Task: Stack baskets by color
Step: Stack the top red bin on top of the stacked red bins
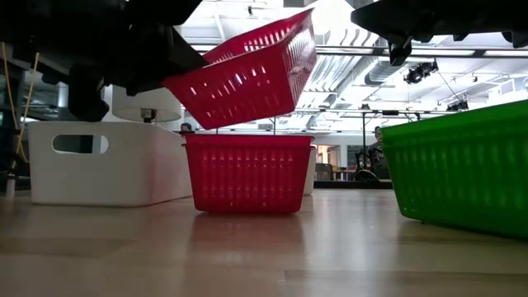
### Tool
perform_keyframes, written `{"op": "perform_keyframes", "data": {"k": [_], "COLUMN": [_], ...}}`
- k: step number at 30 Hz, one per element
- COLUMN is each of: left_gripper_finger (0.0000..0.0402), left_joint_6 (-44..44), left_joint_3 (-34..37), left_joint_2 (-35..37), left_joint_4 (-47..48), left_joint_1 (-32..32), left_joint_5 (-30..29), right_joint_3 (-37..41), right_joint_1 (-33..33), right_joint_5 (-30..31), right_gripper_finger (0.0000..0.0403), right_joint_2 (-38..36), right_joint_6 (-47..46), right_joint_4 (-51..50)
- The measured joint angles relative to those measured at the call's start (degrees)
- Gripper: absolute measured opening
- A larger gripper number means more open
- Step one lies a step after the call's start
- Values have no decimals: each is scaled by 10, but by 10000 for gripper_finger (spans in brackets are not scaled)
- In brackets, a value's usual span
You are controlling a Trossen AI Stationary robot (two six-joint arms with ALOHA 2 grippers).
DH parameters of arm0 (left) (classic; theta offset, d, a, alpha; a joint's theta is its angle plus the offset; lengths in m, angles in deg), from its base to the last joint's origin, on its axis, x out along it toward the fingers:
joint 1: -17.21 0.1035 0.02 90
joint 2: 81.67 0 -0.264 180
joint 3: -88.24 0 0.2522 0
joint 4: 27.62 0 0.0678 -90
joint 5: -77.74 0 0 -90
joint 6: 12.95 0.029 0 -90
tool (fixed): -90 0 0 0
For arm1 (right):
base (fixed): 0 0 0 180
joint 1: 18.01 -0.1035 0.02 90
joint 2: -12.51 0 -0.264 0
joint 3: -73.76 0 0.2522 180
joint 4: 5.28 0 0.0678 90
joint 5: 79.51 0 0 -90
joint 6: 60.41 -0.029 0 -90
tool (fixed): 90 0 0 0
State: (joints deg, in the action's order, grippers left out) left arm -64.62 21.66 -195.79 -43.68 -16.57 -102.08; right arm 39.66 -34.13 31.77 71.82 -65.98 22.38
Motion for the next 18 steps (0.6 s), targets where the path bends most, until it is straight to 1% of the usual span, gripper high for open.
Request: {"op": "perform_keyframes", "data": {"k": [4,7,11,14,18], "left_gripper_finger": [0,0,0,0,0], "left_joint_6": [-3,-23,-12,17,48], "left_joint_3": [3,4,3,1,-3], "left_joint_2": [0,0,1,1,0], "left_joint_4": [19,40,37,35,32], "left_joint_1": [0,7,19,19,14], "left_joint_5": [0,-6,25,40,43], "right_joint_3": [0,0,0,0,0], "right_joint_1": [0,0,0,0,0], "right_joint_5": [0,0,0,0,0], "right_gripper_finger": [0,0,0,0,0], "right_joint_2": [0,0,0,0,0], "right_joint_6": [0,-4,-15,-15,-15], "right_joint_4": [0,0,0,0,-1]}}
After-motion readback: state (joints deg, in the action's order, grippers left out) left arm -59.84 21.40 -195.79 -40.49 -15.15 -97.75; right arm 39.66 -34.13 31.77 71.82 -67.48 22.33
